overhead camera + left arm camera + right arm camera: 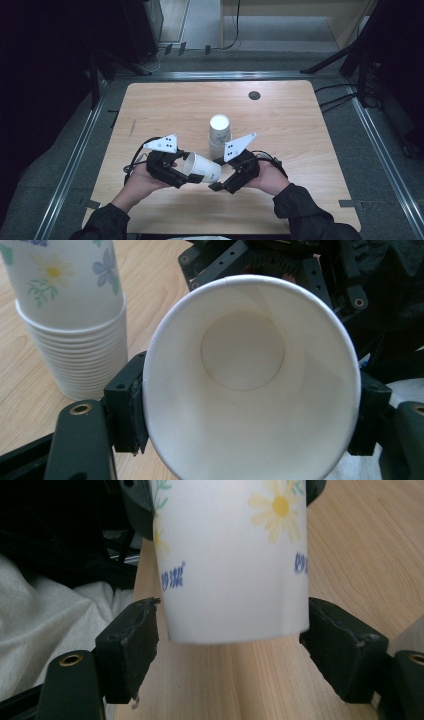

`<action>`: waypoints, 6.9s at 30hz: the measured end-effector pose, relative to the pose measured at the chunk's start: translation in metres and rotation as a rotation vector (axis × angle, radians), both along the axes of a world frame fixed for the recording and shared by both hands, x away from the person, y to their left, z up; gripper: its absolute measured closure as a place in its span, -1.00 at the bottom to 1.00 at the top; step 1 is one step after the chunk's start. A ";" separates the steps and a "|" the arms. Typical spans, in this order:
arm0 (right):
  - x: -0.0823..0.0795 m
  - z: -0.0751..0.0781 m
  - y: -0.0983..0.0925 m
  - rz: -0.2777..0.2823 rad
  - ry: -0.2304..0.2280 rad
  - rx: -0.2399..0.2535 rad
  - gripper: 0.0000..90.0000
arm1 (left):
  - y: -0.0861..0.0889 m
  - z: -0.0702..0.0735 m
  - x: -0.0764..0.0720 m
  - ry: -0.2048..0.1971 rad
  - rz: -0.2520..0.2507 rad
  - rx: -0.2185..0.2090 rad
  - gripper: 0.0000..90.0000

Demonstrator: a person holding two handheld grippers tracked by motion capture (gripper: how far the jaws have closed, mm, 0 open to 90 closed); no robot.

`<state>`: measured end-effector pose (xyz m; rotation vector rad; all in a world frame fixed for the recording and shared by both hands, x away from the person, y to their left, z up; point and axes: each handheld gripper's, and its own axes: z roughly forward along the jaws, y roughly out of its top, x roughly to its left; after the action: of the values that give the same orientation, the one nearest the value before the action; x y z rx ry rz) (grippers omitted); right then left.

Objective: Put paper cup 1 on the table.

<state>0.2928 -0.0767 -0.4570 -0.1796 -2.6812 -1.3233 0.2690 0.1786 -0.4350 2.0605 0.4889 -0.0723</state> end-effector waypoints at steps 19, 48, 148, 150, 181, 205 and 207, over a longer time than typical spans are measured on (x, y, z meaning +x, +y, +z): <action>0.002 -0.007 -0.017 -0.124 -0.034 -0.044 -0.52 | 0.026 -0.003 0.022 0.012 0.088 0.108 -0.44; 0.006 -0.010 -0.028 -0.182 -0.017 -0.053 -0.52 | 0.097 0.013 0.075 0.053 0.289 0.293 -0.43; 0.007 -0.012 -0.025 -0.151 -0.012 -0.082 -0.48 | 0.112 -0.011 0.171 0.247 0.358 0.817 -0.81; 0.007 -0.011 -0.026 -0.152 -0.017 -0.079 -0.48 | 0.116 -0.005 0.169 0.235 0.370 0.787 -0.81; 0.019 0.006 -0.047 -0.226 -0.058 -0.110 -0.56 | 0.098 0.029 0.106 0.132 0.384 0.486 -0.79; 0.037 0.015 -0.061 -0.298 -0.063 -0.118 -0.41 | 0.053 0.003 0.048 0.071 0.337 0.332 -0.79; 0.040 0.019 -0.063 -0.300 -0.060 -0.114 -0.40 | 0.051 0.000 0.045 0.072 0.338 0.321 -0.79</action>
<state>0.3332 -0.1394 -0.4380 -0.5843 -2.8683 -1.2656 0.3136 0.2295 -0.4352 2.2594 0.9363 0.1427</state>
